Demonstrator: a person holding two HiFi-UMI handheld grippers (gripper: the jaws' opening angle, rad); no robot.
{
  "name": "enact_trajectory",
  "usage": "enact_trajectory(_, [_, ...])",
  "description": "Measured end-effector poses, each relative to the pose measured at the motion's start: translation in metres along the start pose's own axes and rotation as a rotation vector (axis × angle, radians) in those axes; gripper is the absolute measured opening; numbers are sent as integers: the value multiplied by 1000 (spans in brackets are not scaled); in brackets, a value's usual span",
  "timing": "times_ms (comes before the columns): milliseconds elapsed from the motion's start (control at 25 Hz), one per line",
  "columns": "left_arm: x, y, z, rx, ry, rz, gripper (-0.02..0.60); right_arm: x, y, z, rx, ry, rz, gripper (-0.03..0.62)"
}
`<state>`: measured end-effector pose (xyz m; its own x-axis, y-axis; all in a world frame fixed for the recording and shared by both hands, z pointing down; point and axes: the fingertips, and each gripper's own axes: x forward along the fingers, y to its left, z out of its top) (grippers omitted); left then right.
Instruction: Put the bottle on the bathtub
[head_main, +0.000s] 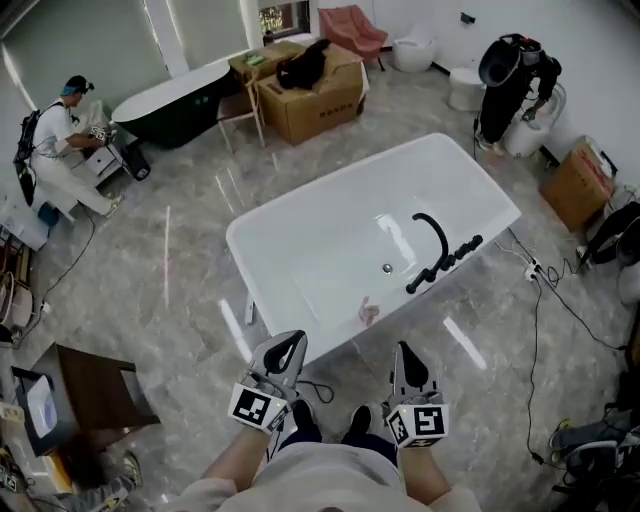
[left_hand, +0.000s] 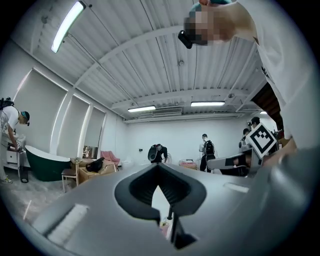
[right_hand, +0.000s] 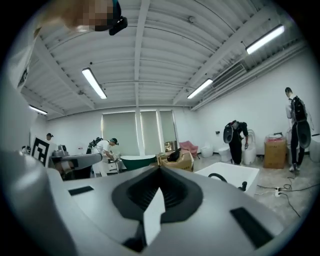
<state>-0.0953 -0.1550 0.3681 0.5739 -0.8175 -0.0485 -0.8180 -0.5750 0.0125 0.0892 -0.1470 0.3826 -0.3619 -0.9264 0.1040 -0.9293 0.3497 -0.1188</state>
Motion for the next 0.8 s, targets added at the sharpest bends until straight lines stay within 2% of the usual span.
enact_trajectory(160, [-6, -11, 37, 31, -54, -7, 5, -11, 18, 13, 1, 9, 51, 6])
enact_trajectory(320, [-11, -12, 58, 63, -85, 2, 5, -15, 32, 19, -28, 22, 92, 6])
enact_trajectory(800, [-24, -18, 69, 77, -84, 6, 5, -29, 50, 32, -23, 10, 133, 6])
